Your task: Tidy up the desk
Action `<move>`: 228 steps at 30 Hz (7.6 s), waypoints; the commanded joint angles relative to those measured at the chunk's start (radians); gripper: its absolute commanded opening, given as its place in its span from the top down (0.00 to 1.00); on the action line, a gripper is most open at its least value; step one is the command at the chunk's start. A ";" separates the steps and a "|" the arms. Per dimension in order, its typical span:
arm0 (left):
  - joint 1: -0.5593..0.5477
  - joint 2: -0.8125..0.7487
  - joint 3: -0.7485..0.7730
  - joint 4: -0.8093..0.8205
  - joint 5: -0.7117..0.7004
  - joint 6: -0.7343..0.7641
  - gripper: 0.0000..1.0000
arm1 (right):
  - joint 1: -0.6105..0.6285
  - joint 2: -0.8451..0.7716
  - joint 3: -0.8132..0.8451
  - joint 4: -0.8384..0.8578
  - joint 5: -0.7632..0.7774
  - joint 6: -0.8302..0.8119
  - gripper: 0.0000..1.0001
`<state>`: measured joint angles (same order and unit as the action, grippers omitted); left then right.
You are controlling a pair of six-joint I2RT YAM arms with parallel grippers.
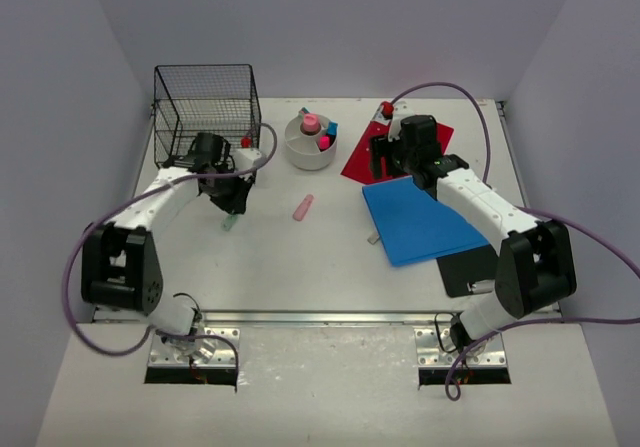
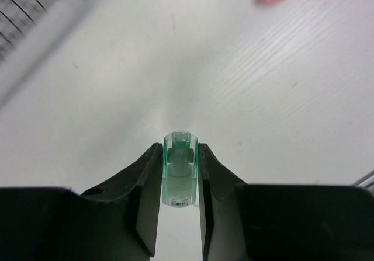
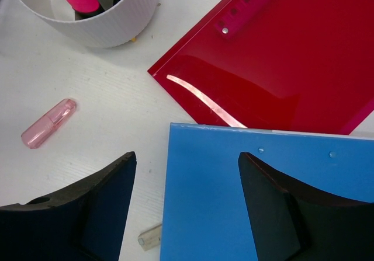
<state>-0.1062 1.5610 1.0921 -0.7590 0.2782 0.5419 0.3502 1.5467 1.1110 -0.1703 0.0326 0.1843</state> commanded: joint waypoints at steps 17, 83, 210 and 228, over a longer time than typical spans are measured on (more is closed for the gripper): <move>-0.137 -0.074 -0.239 1.611 0.038 -0.665 1.00 | -0.051 -0.052 -0.015 0.002 -0.026 -0.023 0.24; -0.287 -0.009 -0.098 0.781 0.032 -0.436 0.41 | -0.059 -0.091 -0.081 -0.061 -0.137 -0.144 0.07; -0.215 0.209 -0.169 2.012 0.007 -0.479 0.47 | -0.079 -0.004 0.027 -0.235 -0.353 -0.559 0.09; -0.006 -0.278 0.056 0.664 0.206 -0.761 0.35 | 0.212 0.246 0.225 -0.829 -0.179 -1.292 0.41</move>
<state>-0.1203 1.3890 1.1640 0.1178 0.4313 -0.2055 0.5128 1.7662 1.3742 -0.9273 -0.2516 -0.9774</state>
